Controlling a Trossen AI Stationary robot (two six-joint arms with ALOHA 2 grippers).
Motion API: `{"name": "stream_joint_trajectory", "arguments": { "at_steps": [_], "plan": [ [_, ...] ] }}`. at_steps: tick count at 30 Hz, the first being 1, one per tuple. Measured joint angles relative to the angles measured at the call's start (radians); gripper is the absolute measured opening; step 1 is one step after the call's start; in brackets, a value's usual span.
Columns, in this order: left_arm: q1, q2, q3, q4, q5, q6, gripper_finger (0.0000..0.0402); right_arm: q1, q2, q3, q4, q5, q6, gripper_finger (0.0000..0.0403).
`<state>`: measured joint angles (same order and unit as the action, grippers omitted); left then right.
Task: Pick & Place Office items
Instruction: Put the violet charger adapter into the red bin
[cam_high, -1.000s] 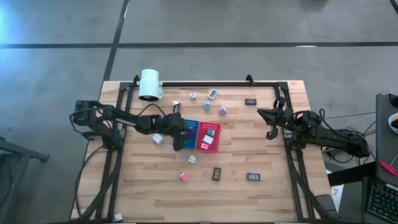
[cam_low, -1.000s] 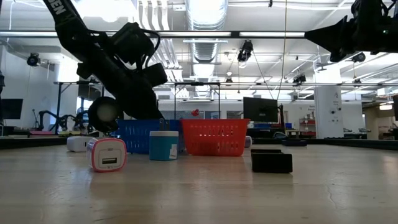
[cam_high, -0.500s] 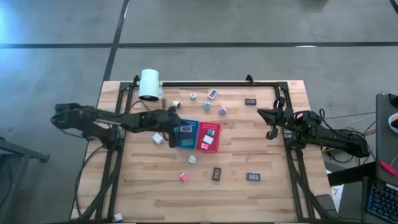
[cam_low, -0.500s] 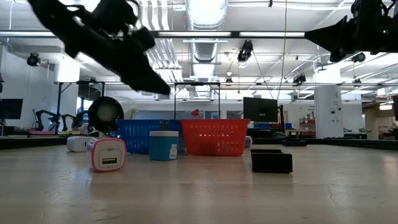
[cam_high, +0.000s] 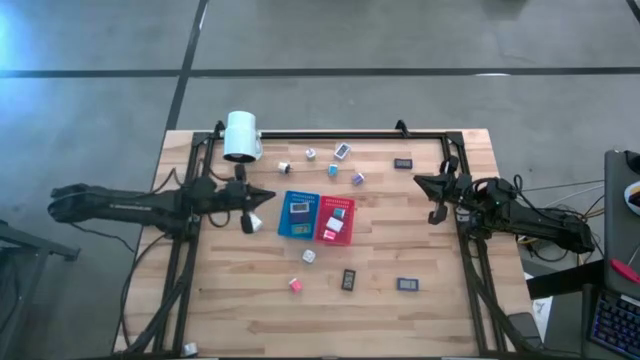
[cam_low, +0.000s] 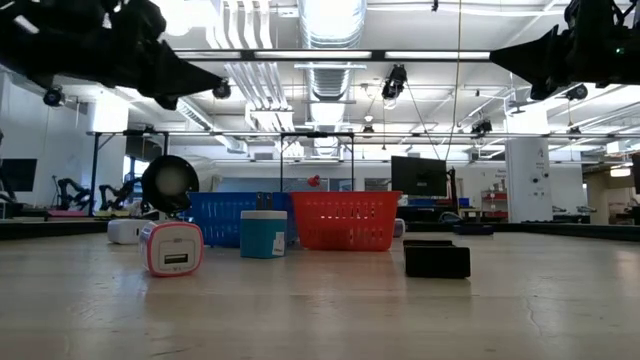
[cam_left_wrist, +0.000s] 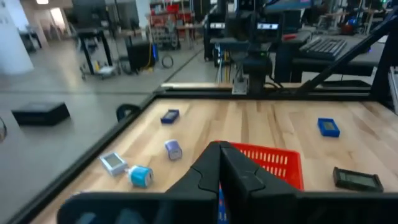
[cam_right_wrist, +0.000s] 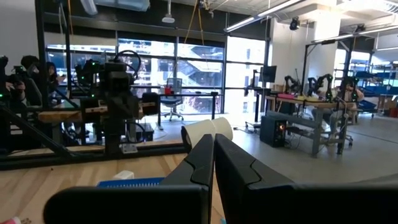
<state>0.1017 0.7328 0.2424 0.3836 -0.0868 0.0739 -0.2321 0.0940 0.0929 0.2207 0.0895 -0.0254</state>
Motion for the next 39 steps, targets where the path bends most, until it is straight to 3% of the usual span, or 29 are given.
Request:
{"name": "stream_joint_trajectory", "arguments": {
  "at_steps": [7, 14, 31, 39],
  "plan": [
    [0.000, -0.145, -0.051, -0.014, 0.016, 0.056, 0.0004, 0.000, 0.000, 0.000, 0.000, 0.000, 0.000, 0.0008],
    [0.000, -0.242, -0.053, -0.135, 0.004, 0.060, 0.0002, 0.000, 0.000, 0.000, 0.000, -0.003, 0.008, 0.0008],
    [0.008, -0.409, -0.146, -0.151, -0.014, 0.084, 0.0002, 0.000, 0.000, 0.000, 0.001, -0.002, 0.008, 0.0008],
    [0.012, -0.422, -0.183, -0.153, -0.004, 0.110, 0.0002, 0.000, 0.000, 0.000, 0.003, 0.000, 0.003, 0.0008]
  ]
}}
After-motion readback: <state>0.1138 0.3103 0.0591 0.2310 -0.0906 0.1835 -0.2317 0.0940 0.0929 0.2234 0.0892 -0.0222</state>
